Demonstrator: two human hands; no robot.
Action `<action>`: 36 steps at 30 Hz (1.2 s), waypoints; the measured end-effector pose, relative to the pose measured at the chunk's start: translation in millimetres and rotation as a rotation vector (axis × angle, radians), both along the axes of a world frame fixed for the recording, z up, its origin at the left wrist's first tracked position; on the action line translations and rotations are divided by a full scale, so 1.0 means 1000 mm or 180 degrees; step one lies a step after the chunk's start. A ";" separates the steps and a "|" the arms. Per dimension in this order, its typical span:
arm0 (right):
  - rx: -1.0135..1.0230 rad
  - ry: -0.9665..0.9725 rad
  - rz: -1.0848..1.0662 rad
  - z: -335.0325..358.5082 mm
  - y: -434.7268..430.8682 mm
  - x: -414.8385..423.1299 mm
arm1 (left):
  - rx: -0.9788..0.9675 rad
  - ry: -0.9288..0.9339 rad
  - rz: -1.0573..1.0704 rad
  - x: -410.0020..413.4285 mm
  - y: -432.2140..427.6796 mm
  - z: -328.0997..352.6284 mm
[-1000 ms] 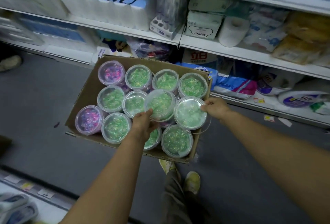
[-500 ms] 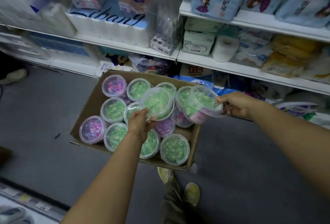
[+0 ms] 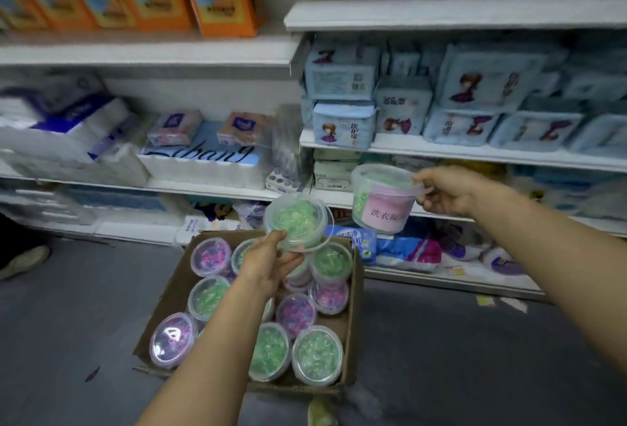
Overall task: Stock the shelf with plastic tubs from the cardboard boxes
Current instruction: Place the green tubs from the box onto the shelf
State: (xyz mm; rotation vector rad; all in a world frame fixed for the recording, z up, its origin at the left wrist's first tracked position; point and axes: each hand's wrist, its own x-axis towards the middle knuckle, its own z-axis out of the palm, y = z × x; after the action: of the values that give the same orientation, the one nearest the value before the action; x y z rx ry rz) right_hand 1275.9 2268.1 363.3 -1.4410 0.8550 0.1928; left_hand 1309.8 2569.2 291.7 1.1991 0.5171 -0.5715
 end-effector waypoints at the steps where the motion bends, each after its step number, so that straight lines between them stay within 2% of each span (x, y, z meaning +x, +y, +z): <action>1: -0.0042 -0.0104 -0.0095 0.014 -0.005 -0.001 | -0.0022 -0.0058 -0.0063 0.004 -0.006 0.013; 7: -0.0153 -0.0437 -0.0548 0.080 -0.031 0.000 | -0.0252 -0.0338 -0.0379 0.033 -0.040 0.088; 16: -0.0268 -0.1092 -0.1049 0.142 -0.059 0.021 | -0.0403 -0.0958 -0.0831 0.076 -0.065 0.157; 24: -0.0201 -0.1790 -0.1673 0.195 -0.090 0.060 | -0.0144 -0.1185 -0.0965 0.103 -0.091 0.218; 28: -0.0196 -0.1806 -0.1763 0.203 -0.120 0.096 | -0.0587 -0.1321 -0.0675 0.117 -0.117 0.233; 31: -0.0336 -0.1719 -0.1829 0.203 -0.145 0.120 | -0.0634 -0.1514 -0.0494 0.131 -0.141 0.239; 36: -0.0431 -0.1484 -0.1747 0.199 -0.176 0.153 | -0.0670 -0.1444 -0.0365 0.153 -0.176 0.249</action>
State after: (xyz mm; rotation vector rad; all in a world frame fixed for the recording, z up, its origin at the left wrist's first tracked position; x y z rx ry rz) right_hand 1428.8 2091.7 562.0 -1.2481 0.8477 -0.6026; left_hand 1462.8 2393.6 540.6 1.1162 0.0027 -0.4200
